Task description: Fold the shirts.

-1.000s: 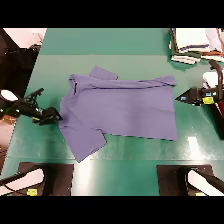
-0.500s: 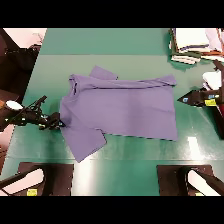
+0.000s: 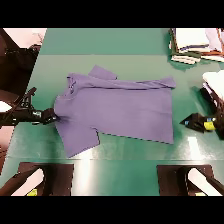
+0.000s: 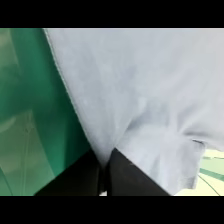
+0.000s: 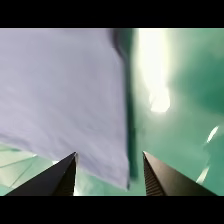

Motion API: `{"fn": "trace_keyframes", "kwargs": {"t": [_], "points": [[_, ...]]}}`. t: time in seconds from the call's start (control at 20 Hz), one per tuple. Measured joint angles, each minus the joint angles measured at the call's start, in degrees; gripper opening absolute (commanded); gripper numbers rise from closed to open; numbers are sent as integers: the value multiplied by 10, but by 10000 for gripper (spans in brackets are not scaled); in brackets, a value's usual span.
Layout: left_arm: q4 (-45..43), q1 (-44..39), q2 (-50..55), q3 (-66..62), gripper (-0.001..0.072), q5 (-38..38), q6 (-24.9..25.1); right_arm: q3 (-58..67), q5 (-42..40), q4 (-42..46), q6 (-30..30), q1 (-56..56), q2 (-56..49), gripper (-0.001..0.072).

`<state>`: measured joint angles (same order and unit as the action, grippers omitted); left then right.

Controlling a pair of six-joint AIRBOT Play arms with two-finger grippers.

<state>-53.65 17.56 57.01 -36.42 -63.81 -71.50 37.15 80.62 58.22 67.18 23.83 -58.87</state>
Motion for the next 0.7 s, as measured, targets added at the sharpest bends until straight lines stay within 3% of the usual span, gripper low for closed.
{"fn": "trace_keyframes", "kwargs": {"t": [0.25,0.3,0.55,0.6,0.65,0.7], "points": [[1,0,-8,0,29,2,0,-93,-8,0,-14,10,0,473],[2,0,-8,0,29,2,0,-104,-12,0,-14,1,0,434],[1,0,-9,0,29,3,0,-116,-30,-6,-7,-61,0,425],[1,0,-9,0,29,3,0,-116,-33,-5,-5,-73,0,332],[1,0,-9,0,29,2,0,-117,-40,-1,-5,-83,0,104],[1,0,-9,0,29,2,0,-118,-48,7,-3,-94,-2,18]]}}
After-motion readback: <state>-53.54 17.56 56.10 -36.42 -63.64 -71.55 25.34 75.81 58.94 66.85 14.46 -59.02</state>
